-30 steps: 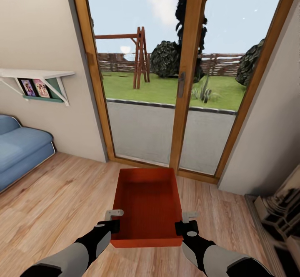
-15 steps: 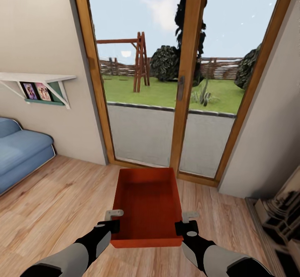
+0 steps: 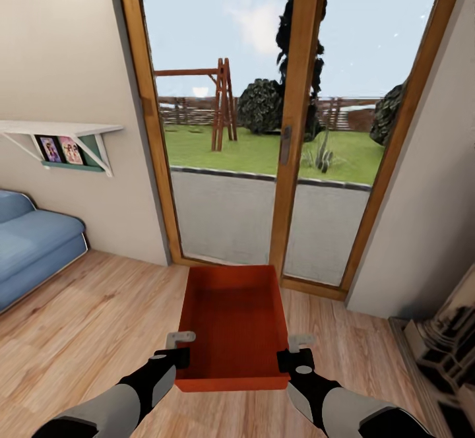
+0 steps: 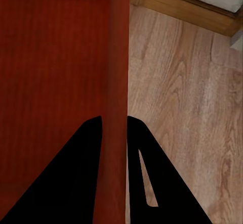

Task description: Move the two storage containers from the living room to the garage. In the garage, place one container on the floor and stack the other container on top of it (either order is fine).

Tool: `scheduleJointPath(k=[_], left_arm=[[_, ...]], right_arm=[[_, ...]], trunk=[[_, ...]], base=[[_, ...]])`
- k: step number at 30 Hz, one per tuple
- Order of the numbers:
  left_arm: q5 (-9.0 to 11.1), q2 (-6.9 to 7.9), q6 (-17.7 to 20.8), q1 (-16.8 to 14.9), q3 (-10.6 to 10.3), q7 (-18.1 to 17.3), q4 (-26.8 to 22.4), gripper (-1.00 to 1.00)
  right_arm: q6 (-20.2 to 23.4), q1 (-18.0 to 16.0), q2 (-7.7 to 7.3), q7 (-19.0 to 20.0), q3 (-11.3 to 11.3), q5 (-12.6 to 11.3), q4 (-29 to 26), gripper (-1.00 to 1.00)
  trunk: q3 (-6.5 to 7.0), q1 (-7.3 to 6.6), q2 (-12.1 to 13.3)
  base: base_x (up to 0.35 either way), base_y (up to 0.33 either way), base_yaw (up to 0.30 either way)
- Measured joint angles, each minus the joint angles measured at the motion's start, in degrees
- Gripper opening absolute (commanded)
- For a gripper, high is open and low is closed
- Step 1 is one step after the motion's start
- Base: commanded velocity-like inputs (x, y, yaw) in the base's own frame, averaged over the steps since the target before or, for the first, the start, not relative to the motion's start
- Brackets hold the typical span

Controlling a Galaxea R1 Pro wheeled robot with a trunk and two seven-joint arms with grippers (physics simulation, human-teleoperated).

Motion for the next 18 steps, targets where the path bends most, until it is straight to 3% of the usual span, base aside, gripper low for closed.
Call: scheduleJointPath(k=[18], left_arm=[[0.02,0.0,0.0,0.0,-0.02,0.01,0.0,-1.0]], right_arm=[[0.0,0.0,0.0,0.0,0.01,-0.01,0.0,-1.0]], trunk=[[1.66,0.0,0.0]], base=[[0.0,0.0,0.0]])
